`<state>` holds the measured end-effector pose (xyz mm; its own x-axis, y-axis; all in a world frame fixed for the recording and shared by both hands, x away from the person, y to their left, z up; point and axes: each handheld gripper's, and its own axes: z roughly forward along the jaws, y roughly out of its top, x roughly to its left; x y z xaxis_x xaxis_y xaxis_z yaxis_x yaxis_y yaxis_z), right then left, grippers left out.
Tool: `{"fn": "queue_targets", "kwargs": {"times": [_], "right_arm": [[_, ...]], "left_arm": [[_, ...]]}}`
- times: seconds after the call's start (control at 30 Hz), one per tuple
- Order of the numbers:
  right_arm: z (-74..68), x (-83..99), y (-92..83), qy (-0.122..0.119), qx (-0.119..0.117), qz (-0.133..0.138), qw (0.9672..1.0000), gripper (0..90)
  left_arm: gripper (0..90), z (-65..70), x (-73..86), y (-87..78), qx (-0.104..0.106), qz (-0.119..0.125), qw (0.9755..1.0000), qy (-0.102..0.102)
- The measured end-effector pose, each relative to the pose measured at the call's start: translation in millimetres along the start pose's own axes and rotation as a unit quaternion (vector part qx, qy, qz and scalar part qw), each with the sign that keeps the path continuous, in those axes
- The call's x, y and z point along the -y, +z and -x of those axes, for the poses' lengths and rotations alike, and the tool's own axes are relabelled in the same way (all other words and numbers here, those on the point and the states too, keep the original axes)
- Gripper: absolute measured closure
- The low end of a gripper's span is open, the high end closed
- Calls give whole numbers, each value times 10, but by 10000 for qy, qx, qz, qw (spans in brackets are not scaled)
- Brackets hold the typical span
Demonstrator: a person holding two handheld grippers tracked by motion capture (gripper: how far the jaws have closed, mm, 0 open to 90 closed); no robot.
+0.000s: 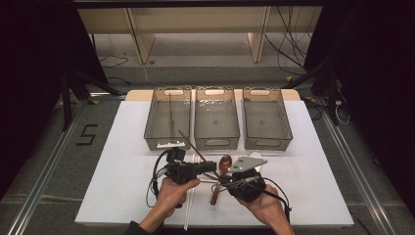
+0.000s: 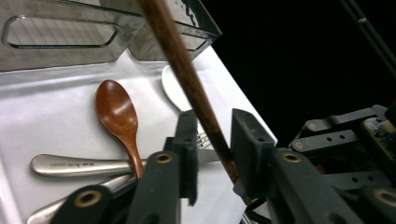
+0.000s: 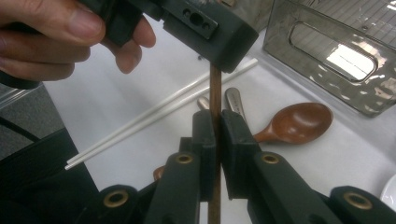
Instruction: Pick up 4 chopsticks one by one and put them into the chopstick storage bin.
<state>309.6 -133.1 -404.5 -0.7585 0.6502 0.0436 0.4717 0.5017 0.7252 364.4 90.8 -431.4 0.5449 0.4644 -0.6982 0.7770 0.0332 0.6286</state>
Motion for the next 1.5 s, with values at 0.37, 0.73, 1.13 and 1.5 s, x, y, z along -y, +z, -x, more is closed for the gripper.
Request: {"fn": "queue_targets", "kwargs": {"times": [0.37, 0.73, 1.13, 1.5], "right_arm": [[6, 32, 39, 2, -75, 22, 10000, 840], [143, 144, -96, 222, -87, 110, 9997, 560], [277, 388, -246, 557, 163, 210, 9981, 343], [285, 476, -309, 606, 232, 218, 9977, 301]], "left_arm": [[835, -1, -7, -7, 336, -61, 9994, -89], [838, -69, -235, -321, -92, 88, 9998, 175], [838, -265, -799, -817, -715, 216, 9969, 235], [837, -385, -1258, -1017, -1179, 308, 9922, 255]]}}
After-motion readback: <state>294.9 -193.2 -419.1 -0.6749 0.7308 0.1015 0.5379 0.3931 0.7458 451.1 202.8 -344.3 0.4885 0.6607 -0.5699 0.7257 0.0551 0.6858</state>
